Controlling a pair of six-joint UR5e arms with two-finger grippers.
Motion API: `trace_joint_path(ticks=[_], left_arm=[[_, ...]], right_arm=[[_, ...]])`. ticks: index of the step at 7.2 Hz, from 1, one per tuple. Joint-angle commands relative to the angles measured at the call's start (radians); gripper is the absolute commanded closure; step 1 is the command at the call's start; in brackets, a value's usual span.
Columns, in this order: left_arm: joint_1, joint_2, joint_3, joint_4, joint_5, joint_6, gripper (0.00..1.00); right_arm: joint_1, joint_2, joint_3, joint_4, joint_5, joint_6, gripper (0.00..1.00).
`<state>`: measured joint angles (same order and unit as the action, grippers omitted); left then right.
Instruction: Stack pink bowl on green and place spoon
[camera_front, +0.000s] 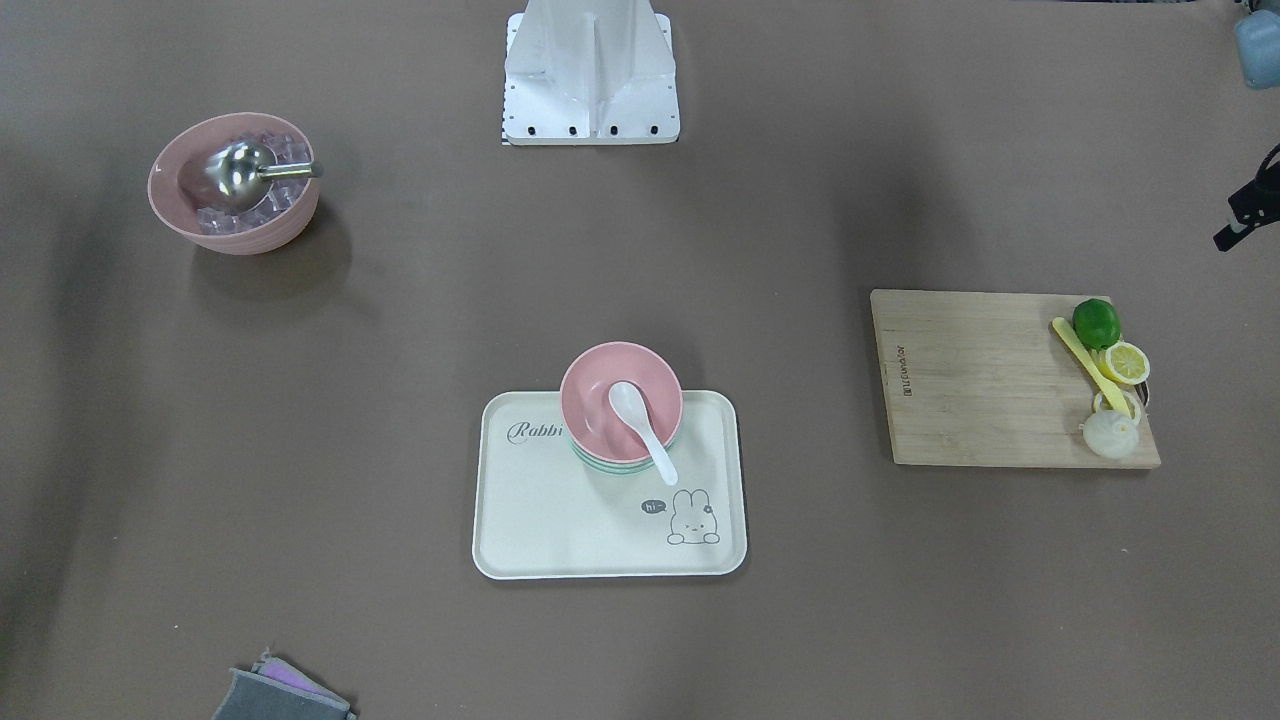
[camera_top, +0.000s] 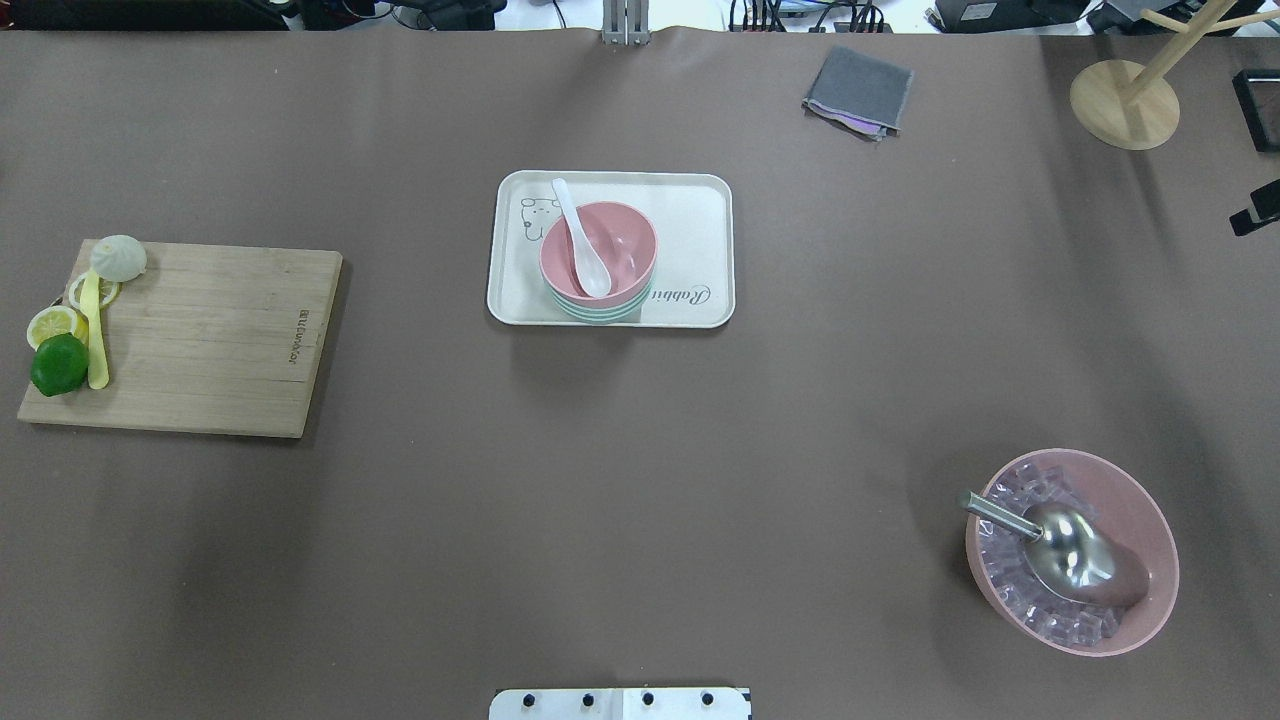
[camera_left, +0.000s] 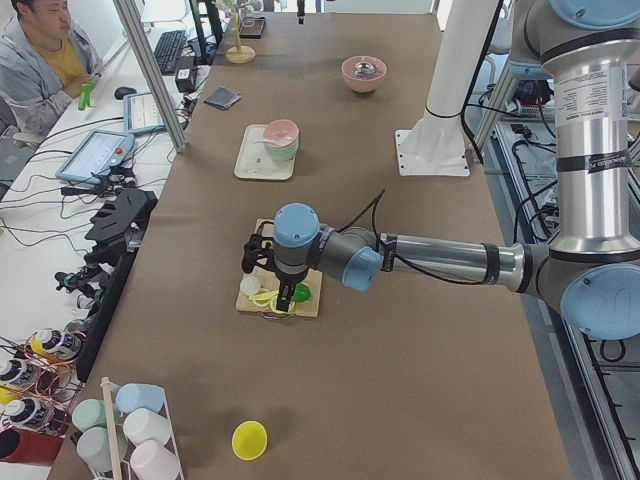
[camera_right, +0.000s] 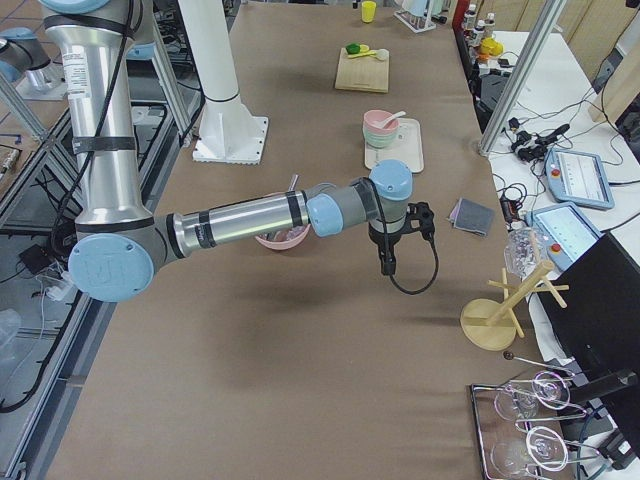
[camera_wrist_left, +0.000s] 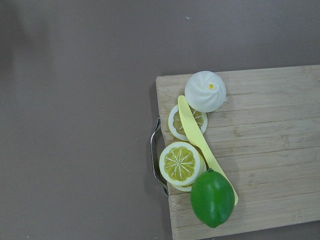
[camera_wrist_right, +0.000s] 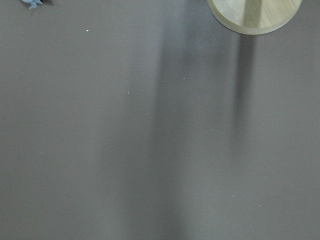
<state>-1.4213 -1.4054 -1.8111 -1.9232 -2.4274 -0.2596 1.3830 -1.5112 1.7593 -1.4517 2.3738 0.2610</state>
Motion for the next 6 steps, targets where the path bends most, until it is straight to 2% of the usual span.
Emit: trace_joint_path(ticks=[1,2,3,4,6], left_arm=[[-0.005,0.084,-0.033,-0.043,-0.004,-0.026,0.01],[-0.005,0.103,-0.011,-0.118,-0.002,-0.026,0.01],[-0.005,0.106,0.024,-0.131,-0.004,-0.024,0.01],[-0.043,0.106,-0.003,-0.125,-0.005,-0.024,0.01],[-0.082,0.106,0.009,-0.125,-0.022,-0.024,0.01]], right_arm=[[0.011,-0.003,0.02,0.011,-0.002,0.012,0.0],[-0.007,0.005,0.008,0.01,-0.043,0.006,0.0],[-0.03,0.003,0.002,0.01,-0.124,0.01,0.0],[-0.027,-0.006,-0.003,-0.001,-0.123,0.014,0.0],[-0.024,-0.024,-0.035,-0.006,-0.119,0.014,0.0]])
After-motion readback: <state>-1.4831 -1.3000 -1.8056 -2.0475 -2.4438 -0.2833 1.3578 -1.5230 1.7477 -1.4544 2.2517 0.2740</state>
